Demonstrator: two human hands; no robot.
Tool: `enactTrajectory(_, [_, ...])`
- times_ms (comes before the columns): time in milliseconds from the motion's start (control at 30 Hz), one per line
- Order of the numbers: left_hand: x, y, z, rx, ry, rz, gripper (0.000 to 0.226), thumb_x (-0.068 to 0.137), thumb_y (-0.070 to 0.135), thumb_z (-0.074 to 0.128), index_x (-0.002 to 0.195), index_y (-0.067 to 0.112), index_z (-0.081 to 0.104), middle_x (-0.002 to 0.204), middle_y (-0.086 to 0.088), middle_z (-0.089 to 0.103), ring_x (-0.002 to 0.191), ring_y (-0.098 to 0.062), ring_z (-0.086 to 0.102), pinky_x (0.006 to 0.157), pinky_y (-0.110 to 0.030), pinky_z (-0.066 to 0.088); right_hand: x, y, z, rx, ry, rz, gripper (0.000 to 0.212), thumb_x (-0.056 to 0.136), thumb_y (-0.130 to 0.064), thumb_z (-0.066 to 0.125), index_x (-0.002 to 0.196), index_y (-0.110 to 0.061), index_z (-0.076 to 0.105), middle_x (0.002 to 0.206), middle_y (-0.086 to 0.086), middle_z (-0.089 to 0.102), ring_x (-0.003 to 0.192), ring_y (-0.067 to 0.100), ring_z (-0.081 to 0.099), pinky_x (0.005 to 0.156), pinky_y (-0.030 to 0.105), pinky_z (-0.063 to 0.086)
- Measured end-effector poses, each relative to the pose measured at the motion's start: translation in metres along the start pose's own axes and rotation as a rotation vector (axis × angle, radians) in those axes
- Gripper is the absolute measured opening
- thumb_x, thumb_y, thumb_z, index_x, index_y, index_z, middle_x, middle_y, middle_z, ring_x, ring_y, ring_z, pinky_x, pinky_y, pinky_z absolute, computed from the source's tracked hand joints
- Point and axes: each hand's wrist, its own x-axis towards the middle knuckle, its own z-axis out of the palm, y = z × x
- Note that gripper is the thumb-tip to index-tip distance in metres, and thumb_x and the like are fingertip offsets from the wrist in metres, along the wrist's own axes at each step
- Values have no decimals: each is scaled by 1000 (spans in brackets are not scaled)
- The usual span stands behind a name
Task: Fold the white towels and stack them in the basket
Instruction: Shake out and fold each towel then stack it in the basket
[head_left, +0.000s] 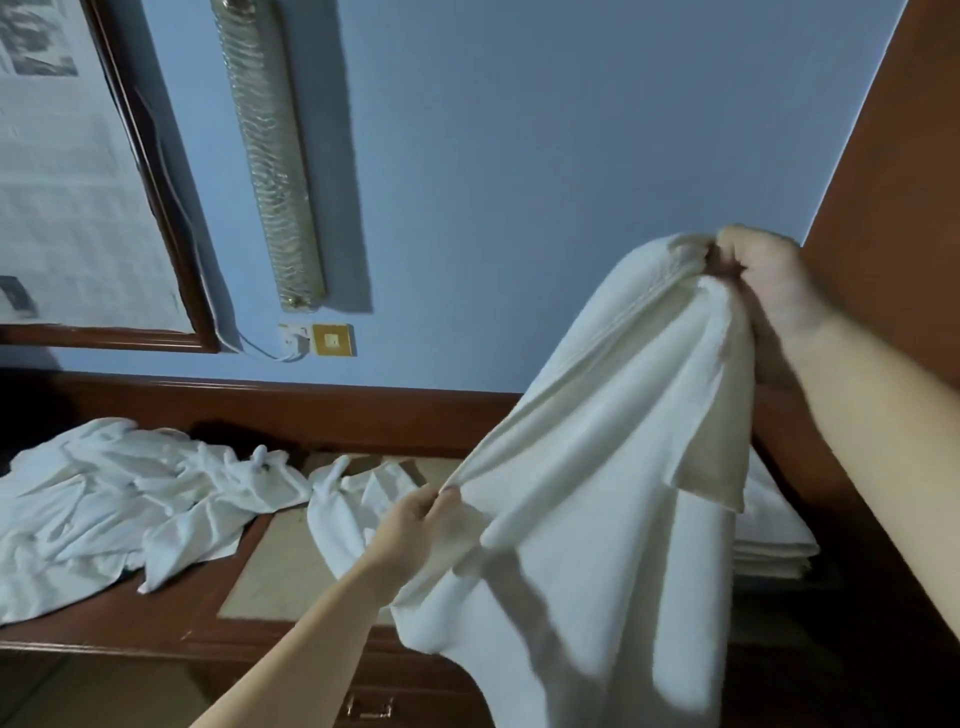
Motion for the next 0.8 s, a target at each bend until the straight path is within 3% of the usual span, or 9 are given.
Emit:
enactTrajectory(133, [5,4,-32,-6,128,19,36,109,30,52,75,19,55,64,17,55,58,0,49,64,-24,39,20,25,-52,-300,122,-6,30,36,-32,65,55,-20,46,71,5,48,80,28,42,80,45,32])
enactTrajectory(200, [9,20,-58,-108,175,61,29,103,31,57,80,13,55,73,3,56,70,-12,51,74,-37,39,12,30,-54,-635,98,-13,22,46,-31,64,58,-16,51,68,-1,50,75,23,43,74,39,30])
enactTrajectory(267, [14,53,-82,-108,245,160,26,97,36,57,90,11,60,79,-10,60,76,-17,53,75,-45,42,1,35,-43,-816,-45,47,21,64,-27,69,83,-19,66,84,3,61,79,25,52,67,36,33])
enactTrajectory(333, [15,100,-96,20,285,278,27,98,38,54,90,13,59,75,-6,58,72,-14,52,70,-44,44,-4,43,-31,-852,-240,80,62,70,-38,80,130,-32,64,127,-3,65,112,22,61,84,34,44])
enactTrajectory(367, [14,127,-98,93,272,346,25,100,37,54,88,16,59,70,2,55,67,-11,50,66,-39,43,-4,47,-21,-872,-330,46,87,65,-54,84,145,-39,53,145,-13,54,132,9,52,100,29,41])
enactTrajectory(467, [1,197,-88,288,161,533,17,105,33,53,94,26,64,65,15,55,57,-2,48,55,-21,40,-2,56,16,-916,-463,-87,115,48,-89,81,150,-64,33,156,-34,35,143,-7,33,119,28,30])
enactTrajectory(533, [-6,224,-79,356,127,626,17,106,33,52,94,31,64,67,17,58,59,-1,51,52,-14,37,-2,52,39,-957,-471,-99,96,61,-81,81,146,-63,40,146,-35,47,132,-6,47,113,31,39])
enactTrajectory(667, [2,220,-88,391,202,618,16,99,41,63,84,35,61,58,18,54,55,-3,48,50,-15,35,6,38,47,-925,-362,-205,28,89,-50,77,106,-28,74,101,-8,75,97,12,71,92,39,56])
enactTrajectory(800, [4,151,-90,329,43,436,23,84,48,83,79,30,69,56,14,52,54,-2,42,54,-23,33,7,24,29,-836,-353,-296,14,90,-36,80,89,-24,72,88,12,67,76,12,57,75,35,38])
